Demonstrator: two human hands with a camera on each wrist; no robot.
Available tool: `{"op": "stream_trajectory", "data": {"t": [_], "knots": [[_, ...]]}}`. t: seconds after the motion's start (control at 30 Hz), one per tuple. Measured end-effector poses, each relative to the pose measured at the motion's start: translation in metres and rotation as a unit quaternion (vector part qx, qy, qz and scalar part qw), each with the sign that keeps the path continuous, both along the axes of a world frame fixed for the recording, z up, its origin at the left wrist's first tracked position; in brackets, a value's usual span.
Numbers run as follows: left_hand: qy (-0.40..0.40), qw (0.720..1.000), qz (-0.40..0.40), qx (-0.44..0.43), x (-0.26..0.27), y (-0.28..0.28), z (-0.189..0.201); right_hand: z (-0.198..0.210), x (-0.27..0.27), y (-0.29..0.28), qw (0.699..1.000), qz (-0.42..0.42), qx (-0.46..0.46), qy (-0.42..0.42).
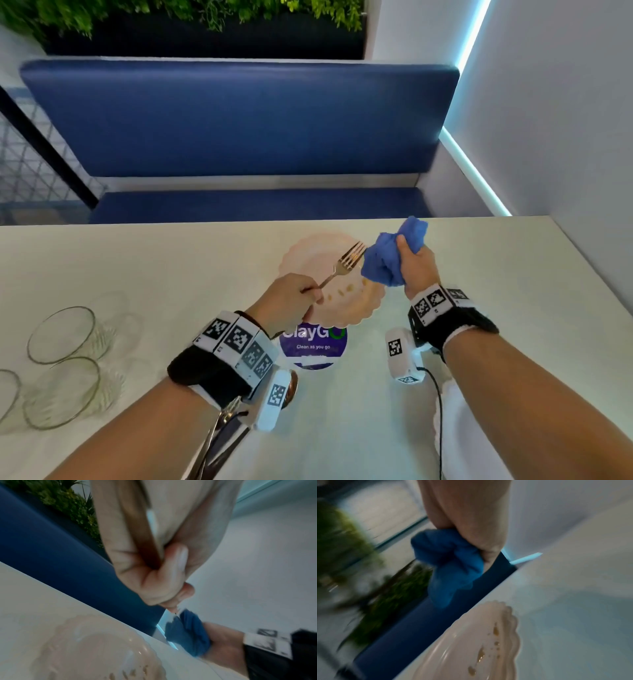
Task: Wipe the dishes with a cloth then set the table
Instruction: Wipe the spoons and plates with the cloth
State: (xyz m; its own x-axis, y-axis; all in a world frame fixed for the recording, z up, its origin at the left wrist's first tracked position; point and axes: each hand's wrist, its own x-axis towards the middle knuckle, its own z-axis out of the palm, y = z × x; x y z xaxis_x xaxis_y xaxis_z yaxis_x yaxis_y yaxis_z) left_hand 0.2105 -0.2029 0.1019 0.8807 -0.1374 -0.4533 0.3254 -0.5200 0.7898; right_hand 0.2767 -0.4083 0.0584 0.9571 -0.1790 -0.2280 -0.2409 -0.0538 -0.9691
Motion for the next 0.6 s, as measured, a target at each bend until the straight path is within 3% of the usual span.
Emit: {"op": "stream_trajectory", "data": {"t": [0.1,0.17,0.23,0.33,0.43,0.6], "knots": [[-0.001,0.998,0.049,-0.031,-0.002,0.003,-0.007,0.003,-0.019,0.002,0.985,0.026,0.166,0.047],[-0.002,0.999,0.029,-0.045,-0.006,-0.009,-0.014,0.002,-0.038,0.022,0.961,0.046,0.255,0.091],[-0.008,0.999,-0.004,-0.048,-0.013,-0.022,-0.019,0.0,-0.046,0.043,0.962,0.069,0.248,0.092],[0.026,0.996,-0.033,-0.075,-0.028,-0.02,-0.024,0.009,-0.039,0.042,0.967,-0.002,0.246,0.07],[0.071,0.989,0.003,-0.132,-0.039,-0.006,-0.026,0.011,-0.033,0.034,0.965,-0.033,0.258,0.027],[0.038,0.985,0.06,-0.154,-0.047,0.01,-0.03,0.013,-0.051,0.067,0.97,0.041,0.238,0.025]]}}
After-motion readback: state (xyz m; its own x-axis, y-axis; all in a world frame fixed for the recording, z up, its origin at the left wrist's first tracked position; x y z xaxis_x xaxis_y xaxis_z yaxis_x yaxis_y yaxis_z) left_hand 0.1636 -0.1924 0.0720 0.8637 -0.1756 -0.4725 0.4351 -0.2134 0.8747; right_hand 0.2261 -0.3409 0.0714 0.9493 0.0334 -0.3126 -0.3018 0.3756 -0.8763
